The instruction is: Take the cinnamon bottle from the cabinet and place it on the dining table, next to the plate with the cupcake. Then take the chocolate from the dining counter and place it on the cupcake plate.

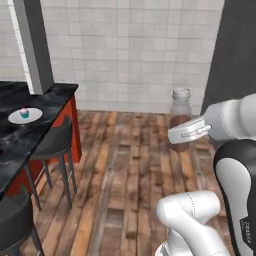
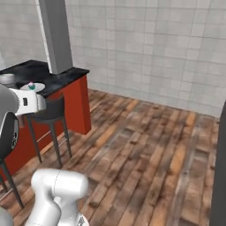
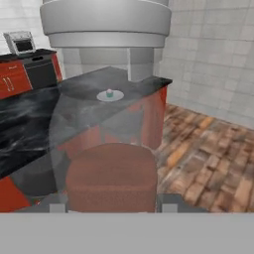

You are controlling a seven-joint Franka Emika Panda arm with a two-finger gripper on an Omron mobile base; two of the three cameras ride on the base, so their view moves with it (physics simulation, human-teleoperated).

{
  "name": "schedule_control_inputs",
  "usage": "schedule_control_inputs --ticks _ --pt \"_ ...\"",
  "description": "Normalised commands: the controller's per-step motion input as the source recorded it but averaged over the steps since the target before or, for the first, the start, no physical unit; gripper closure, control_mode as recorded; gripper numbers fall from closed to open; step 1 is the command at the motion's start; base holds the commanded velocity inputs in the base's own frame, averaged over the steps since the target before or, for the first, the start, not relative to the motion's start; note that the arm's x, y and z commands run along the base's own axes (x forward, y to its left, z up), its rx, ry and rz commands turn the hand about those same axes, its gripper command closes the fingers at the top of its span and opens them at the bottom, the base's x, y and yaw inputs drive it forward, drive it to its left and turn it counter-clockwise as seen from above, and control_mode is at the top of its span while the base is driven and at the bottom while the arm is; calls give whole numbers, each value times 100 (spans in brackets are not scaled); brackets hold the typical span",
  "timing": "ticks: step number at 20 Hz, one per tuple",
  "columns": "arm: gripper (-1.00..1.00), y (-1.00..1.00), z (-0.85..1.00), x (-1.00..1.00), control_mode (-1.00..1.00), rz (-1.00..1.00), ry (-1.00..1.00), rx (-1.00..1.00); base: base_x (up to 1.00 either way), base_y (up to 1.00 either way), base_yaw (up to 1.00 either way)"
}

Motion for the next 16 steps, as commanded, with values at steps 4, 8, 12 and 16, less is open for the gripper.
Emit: schedule_control_inputs --ticks 4,8,12,16 --pt "100 0 0 0 100 0 0 0 100 -49 46" --pt "100 0 0 0 100 0 0 0 100 -44 51" --pt "100 0 0 0 100 0 0 0 100 -43 52" --pt "100 0 0 0 100 0 0 0 99 -39 53"
